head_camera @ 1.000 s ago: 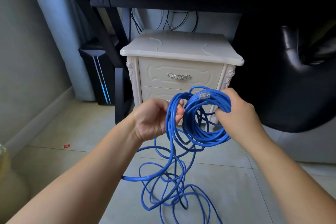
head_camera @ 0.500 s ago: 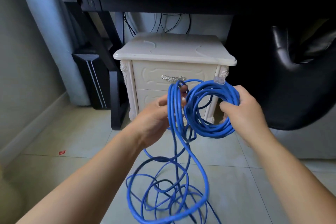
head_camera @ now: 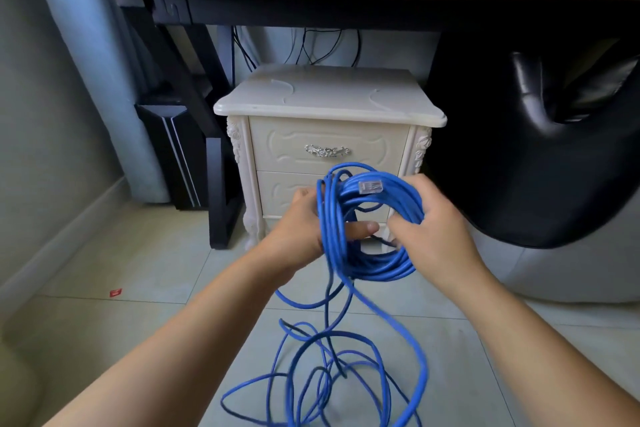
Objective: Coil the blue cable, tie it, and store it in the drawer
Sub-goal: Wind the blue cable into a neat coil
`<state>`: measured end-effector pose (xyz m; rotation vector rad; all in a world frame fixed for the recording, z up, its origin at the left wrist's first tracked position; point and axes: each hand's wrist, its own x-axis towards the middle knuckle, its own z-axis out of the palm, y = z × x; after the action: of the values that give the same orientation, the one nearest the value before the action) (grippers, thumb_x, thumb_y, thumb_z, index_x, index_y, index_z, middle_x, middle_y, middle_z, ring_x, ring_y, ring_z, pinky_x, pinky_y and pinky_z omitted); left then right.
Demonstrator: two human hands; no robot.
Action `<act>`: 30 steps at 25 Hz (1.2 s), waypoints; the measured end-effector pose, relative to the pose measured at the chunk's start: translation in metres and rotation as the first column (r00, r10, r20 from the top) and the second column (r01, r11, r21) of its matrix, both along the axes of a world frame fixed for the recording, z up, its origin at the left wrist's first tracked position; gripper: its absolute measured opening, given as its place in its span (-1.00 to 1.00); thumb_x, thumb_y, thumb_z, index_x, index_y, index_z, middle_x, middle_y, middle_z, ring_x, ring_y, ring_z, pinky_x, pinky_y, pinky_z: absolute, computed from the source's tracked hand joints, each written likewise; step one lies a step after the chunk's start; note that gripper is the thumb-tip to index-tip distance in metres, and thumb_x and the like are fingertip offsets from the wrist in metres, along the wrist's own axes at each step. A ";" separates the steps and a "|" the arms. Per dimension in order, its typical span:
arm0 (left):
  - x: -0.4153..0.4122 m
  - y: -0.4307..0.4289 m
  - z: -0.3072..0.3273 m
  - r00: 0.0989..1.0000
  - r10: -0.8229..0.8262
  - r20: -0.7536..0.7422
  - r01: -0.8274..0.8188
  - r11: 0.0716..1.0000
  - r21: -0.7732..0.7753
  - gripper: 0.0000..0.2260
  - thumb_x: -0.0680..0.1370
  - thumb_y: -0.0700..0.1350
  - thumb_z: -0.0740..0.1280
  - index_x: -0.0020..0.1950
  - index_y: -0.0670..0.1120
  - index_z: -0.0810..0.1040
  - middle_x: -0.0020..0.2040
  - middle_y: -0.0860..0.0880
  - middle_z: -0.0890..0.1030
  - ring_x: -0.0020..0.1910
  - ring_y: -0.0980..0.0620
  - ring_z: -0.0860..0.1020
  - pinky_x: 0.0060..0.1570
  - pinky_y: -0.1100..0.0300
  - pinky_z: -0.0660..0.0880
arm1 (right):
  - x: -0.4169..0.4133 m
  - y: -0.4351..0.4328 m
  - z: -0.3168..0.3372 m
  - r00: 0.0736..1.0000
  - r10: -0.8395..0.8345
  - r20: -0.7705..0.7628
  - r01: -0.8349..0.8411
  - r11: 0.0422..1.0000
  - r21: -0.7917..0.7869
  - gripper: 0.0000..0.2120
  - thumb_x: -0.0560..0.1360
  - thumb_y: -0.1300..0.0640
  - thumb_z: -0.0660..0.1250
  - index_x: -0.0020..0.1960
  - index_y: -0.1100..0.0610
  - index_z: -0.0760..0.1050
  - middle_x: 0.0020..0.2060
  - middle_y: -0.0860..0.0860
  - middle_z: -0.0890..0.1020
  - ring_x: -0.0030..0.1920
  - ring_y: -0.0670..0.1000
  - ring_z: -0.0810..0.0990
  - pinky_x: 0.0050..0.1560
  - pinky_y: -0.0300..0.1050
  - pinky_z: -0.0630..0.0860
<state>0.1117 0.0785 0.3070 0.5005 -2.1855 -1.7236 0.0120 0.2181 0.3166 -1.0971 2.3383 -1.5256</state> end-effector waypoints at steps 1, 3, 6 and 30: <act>0.001 -0.001 0.000 1.000 -0.011 0.014 0.011 1.000 -0.017 -0.69 0.41 -0.10 0.55 0.11 0.06 0.61 0.05 -0.20 0.59 -0.02 0.06 0.61 -0.12 0.17 0.62 | 0.002 -0.002 -0.002 0.999 0.032 0.028 -0.032 0.999 -0.013 -0.68 0.44 0.31 0.28 -0.05 -0.13 0.48 -0.33 -0.09 0.54 -0.24 0.09 0.54 -0.20 -0.06 0.51; 0.002 -0.003 0.000 0.998 0.030 0.056 -0.025 0.996 -0.087 -0.84 0.48 -0.21 0.47 0.02 -0.06 0.59 -0.11 -0.15 0.64 -0.22 0.09 0.61 -0.17 0.22 0.60 | 0.004 -0.006 -0.009 0.995 0.061 0.081 -0.058 0.998 -0.033 -0.67 0.45 0.32 0.28 0.00 -0.12 0.49 -0.35 -0.15 0.54 -0.28 0.01 0.52 -0.21 -0.12 0.50; -0.002 -0.004 -0.009 0.977 0.187 0.107 -0.132 0.912 -0.388 -0.94 0.52 -0.25 0.35 -0.13 -0.23 0.54 -0.23 -0.22 0.62 -0.25 -0.17 0.59 -0.21 -0.01 0.57 | 0.001 -0.014 -0.020 0.987 0.072 0.145 -0.079 0.996 0.040 -0.67 0.47 0.23 0.34 0.11 -0.15 0.47 -0.21 -0.20 0.56 -0.11 -0.07 0.55 -0.07 -0.19 0.50; -0.001 -0.029 -0.014 0.892 0.417 0.174 -0.212 0.727 -0.653 -0.84 0.47 -0.13 0.27 0.00 0.06 0.41 -0.24 0.05 0.52 -0.16 -0.09 0.51 -0.20 0.08 0.49 | 0.028 -0.034 -0.027 0.730 0.168 0.663 0.051 0.953 -0.298 -0.77 0.44 0.41 0.22 -0.34 0.23 0.49 -0.47 0.09 0.54 -0.35 0.06 0.56 0.15 0.20 0.53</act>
<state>0.1109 0.0490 0.2932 0.9419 -2.5115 -0.6975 0.0399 0.1839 0.2900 -0.4868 1.5850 -1.8825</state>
